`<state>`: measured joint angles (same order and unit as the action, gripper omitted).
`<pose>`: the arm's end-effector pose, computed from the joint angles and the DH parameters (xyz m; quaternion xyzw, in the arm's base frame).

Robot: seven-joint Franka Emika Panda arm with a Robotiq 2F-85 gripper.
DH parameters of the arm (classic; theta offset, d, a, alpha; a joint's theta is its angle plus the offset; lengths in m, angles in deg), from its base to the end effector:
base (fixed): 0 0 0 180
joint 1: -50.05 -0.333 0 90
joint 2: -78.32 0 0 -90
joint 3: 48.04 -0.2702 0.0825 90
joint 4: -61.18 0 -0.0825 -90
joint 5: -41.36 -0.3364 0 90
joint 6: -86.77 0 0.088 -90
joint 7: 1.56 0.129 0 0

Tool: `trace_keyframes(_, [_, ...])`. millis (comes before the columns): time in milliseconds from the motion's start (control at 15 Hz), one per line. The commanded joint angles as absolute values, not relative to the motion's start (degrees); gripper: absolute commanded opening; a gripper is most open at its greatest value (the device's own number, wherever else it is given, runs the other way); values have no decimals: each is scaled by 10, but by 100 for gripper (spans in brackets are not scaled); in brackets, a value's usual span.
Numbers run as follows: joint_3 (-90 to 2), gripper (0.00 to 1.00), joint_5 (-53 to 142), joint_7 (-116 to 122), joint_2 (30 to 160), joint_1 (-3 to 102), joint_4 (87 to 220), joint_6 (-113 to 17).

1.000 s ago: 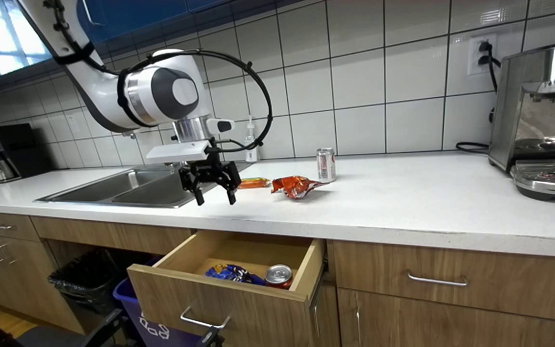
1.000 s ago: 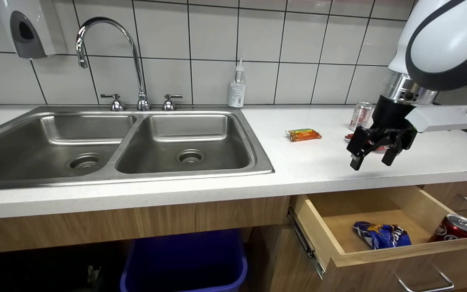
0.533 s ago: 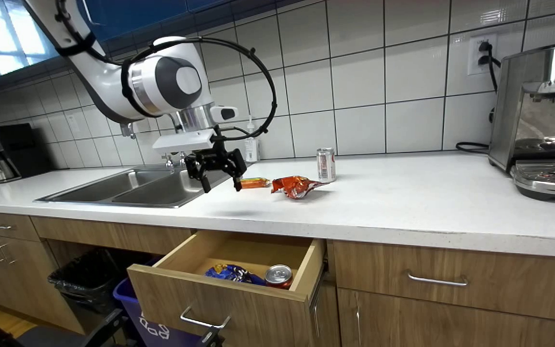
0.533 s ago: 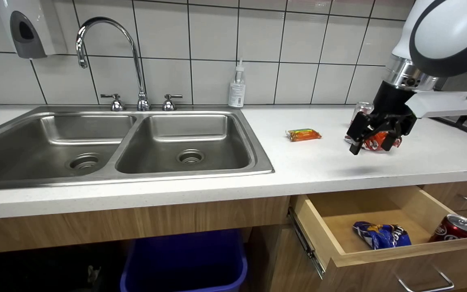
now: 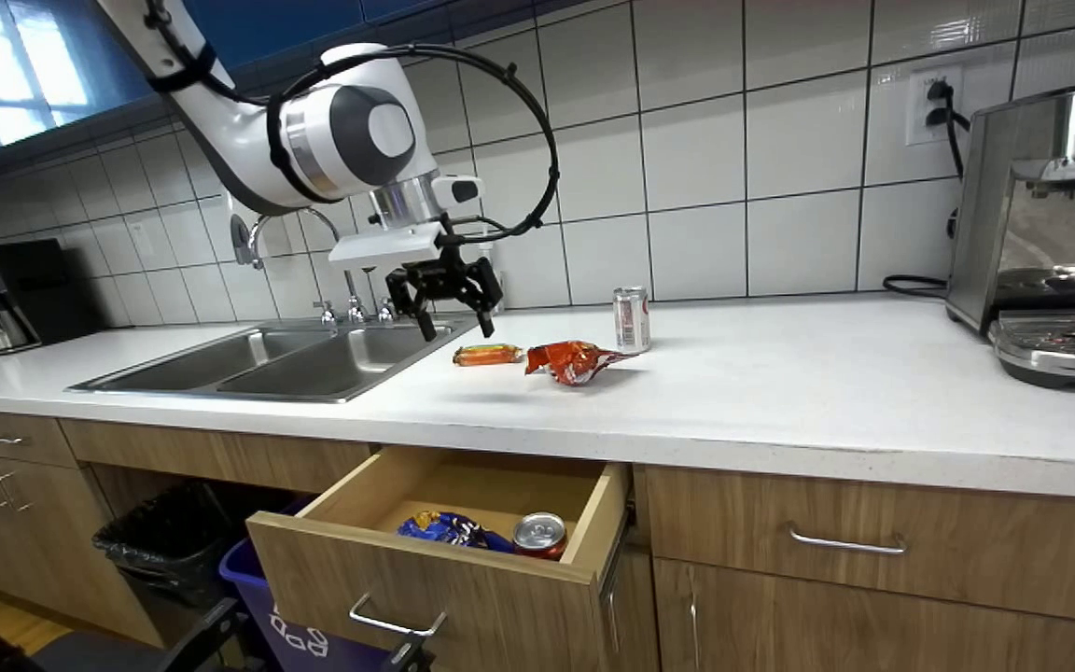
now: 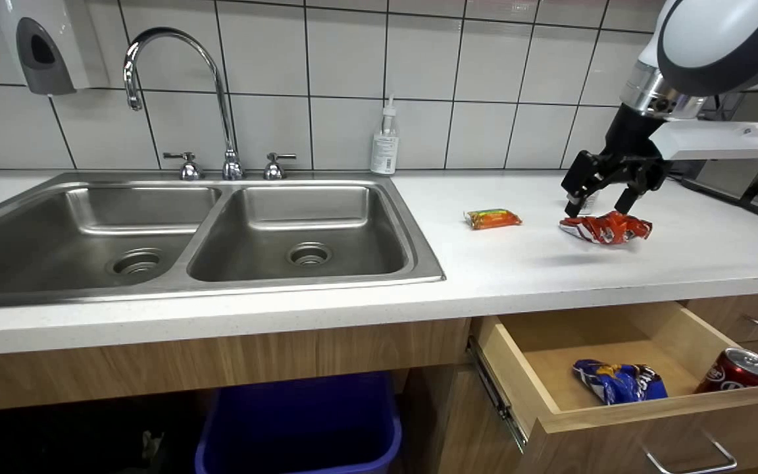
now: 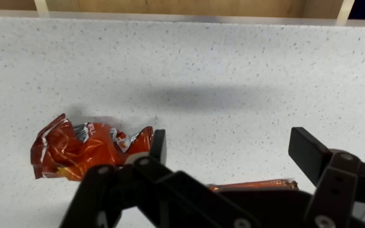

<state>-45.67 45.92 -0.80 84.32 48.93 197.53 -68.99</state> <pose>0.4965 -0.0088 0.2721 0.9928 0.0171 0.1165 0.0231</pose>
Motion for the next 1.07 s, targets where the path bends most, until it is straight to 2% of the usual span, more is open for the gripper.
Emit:
trace_keyframes(0, [-453,100,464,-17,873,504,1928,-688])
trace_keyframes(1000, [-444,100,443,-23,1013,534,1742,-675])
